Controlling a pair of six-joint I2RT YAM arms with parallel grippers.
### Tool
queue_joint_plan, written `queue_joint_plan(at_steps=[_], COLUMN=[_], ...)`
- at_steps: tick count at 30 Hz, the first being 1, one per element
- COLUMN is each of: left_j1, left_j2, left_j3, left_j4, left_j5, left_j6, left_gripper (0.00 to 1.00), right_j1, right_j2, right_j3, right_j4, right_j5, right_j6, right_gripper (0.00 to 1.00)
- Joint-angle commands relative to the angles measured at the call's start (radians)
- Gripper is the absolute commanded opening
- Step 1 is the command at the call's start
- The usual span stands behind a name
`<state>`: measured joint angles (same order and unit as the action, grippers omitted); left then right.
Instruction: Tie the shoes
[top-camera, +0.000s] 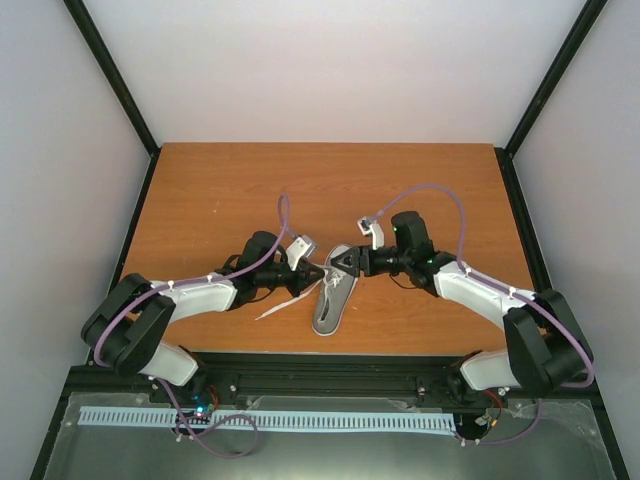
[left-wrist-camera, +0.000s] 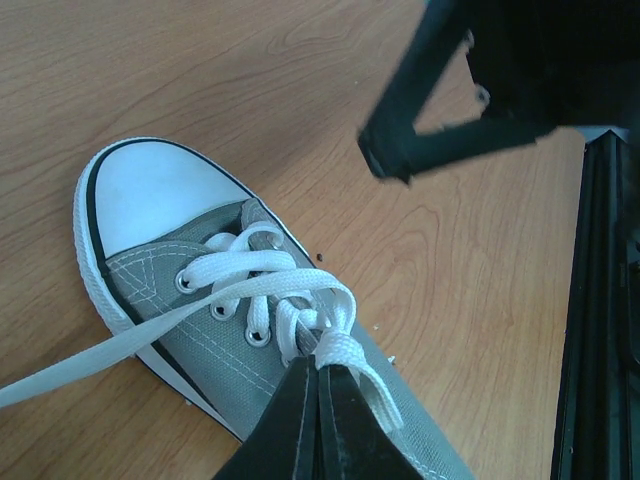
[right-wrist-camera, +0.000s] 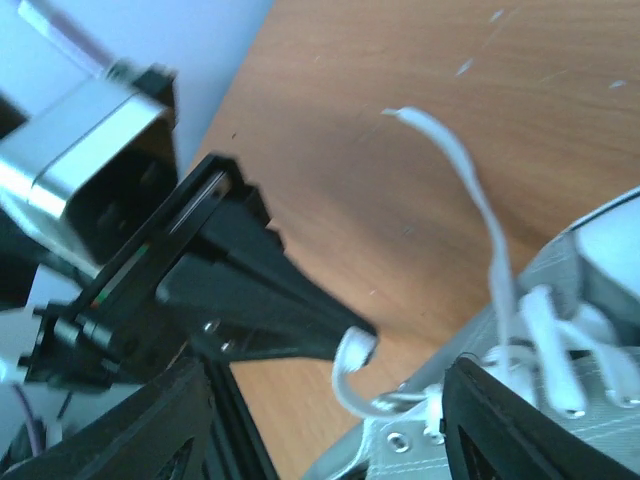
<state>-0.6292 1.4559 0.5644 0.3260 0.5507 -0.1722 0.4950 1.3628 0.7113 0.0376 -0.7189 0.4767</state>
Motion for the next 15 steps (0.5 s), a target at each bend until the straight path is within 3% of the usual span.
queue_joint_plan(at_steps=[1,10,15], left_j1=[-0.007,-0.007,-0.007], left_j2=[0.013,0.015,0.018], left_j3=[0.017,0.017,0.017], left_j4=[0.050,0.050,0.050], left_j5=[0.023,0.019,0.021], left_j6=[-0.001,-0.001,-0.003], left_gripper=[0.01,0.01,0.01], right_j1=[0.030,0.079,0.094], right_j2=[0.004,0.108,0.151], right_j3=[-0.016,0.036,0.039], right_j4=[0.097,0.032,0.064], right_j5=[-0.120,-0.067,-0.056], right_j6=[-0.035,-0.104,-0.093], right_gripper=[0.62,0.48,0.46])
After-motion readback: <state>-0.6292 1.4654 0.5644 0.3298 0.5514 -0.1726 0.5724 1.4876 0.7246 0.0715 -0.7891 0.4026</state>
